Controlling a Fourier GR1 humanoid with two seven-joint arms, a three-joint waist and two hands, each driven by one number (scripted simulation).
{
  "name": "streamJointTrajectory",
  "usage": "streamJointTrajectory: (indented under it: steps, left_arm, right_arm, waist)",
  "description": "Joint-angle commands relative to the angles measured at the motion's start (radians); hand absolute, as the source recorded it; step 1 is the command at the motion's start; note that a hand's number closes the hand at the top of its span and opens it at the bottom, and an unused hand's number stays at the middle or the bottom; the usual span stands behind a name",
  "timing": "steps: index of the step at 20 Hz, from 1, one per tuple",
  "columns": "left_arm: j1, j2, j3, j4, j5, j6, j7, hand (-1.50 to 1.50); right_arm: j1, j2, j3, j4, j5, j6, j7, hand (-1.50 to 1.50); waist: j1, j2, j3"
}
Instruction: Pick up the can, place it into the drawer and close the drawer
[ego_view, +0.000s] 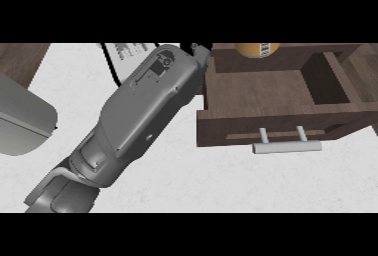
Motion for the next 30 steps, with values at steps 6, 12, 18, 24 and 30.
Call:
streamJointTrajectory:
  steps: [6, 12, 18, 24, 30]
  left_arm:
    - [-0.092, 0.000, -0.097, 0.140, 0.145, 0.023, -0.060, 1.50]
    - [-0.109, 0.000, -0.189, 0.200, 0.240, 0.067, -0.087, 1.50]
    - [-0.066, 0.000, -0.279, 0.250, 0.292, 0.068, -0.151, 1.50]
    - [-0.103, 0.000, -0.308, 0.295, 0.339, 0.132, -0.141, -1.50]
    - [-0.046, 0.000, -0.358, 0.283, 0.390, 0.134, -0.195, -1.50]
  right_arm:
    - [-0.071, -0.034, 0.012, 0.033, 0.012, -0.050, 0.034, -1.50]
    - [-0.021, -0.011, 0.035, -0.032, 0.001, -0.027, 0.039, -1.50]
    - [-0.073, -0.022, 0.055, -0.005, 0.035, -0.042, 0.044, -1.50]
    - [-0.067, 0.001, 0.054, -0.001, 0.056, -0.021, 0.011, -1.50]
    - [-0.100, 0.008, 0.086, -0.049, 0.090, -0.081, 0.063, -1.50]
  waist:
    - [0.000, 0.003, 0.000]
    - [-0.030, 0.006, 0.001]
    - [-0.042, 0.013, 0.001]
    - [-0.045, 0.014, 0.002]
    - [-0.035, 0.015, 0.000]
